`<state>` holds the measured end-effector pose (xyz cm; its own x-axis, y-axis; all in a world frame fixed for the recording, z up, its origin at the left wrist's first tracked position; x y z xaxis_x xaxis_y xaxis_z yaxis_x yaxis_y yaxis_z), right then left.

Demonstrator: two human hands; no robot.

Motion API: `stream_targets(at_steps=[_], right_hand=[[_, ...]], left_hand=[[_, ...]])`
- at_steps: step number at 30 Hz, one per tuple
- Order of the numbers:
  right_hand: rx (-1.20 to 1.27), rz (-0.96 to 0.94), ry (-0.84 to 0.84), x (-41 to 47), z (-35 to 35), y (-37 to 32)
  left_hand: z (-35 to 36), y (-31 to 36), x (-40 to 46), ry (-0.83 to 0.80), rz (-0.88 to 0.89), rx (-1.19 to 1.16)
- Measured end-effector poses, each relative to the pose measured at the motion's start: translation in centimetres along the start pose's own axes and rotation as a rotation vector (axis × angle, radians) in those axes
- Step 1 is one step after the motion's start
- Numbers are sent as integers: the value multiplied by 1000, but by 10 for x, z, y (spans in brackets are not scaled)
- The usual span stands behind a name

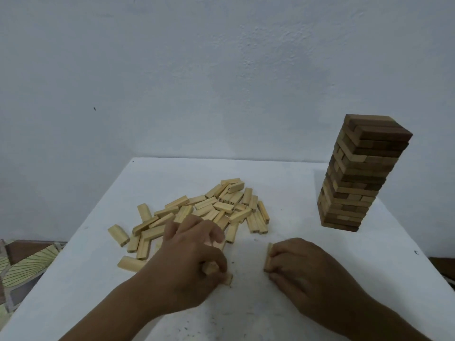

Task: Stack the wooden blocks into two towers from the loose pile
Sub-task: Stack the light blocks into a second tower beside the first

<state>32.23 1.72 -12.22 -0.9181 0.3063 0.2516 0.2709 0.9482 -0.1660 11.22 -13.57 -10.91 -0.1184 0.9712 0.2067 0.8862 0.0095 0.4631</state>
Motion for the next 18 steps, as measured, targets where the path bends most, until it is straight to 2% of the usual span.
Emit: stream_targets(at_steps=[2, 5, 9, 14, 18], right_hand=[[50, 73, -15, -7, 2, 11], [71, 74, 5, -13, 6, 18], [97, 58, 33, -11, 2, 17], [101, 37, 34, -10, -1, 7], [42, 44, 31, -6, 0, 0]], left_hand=[[3, 5, 7, -28, 18, -29], [13, 18, 22, -63, 55, -46], [28, 27, 40, 7, 87, -43], [19, 14, 37, 228, -36, -100], [10, 2, 26, 172, -149, -39]])
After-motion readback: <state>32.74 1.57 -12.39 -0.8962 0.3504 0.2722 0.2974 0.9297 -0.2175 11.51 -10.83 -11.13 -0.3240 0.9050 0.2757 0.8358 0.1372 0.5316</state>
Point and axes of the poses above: each hand's wrist, its own x-axis towards the middle knuckle, its own z-axis out of the palm, y = z × x, the point moved 1 cm from there along x, towards the middle knuckle, and after that the axes turned 12 degrees about -x, right-handed, at the moved point
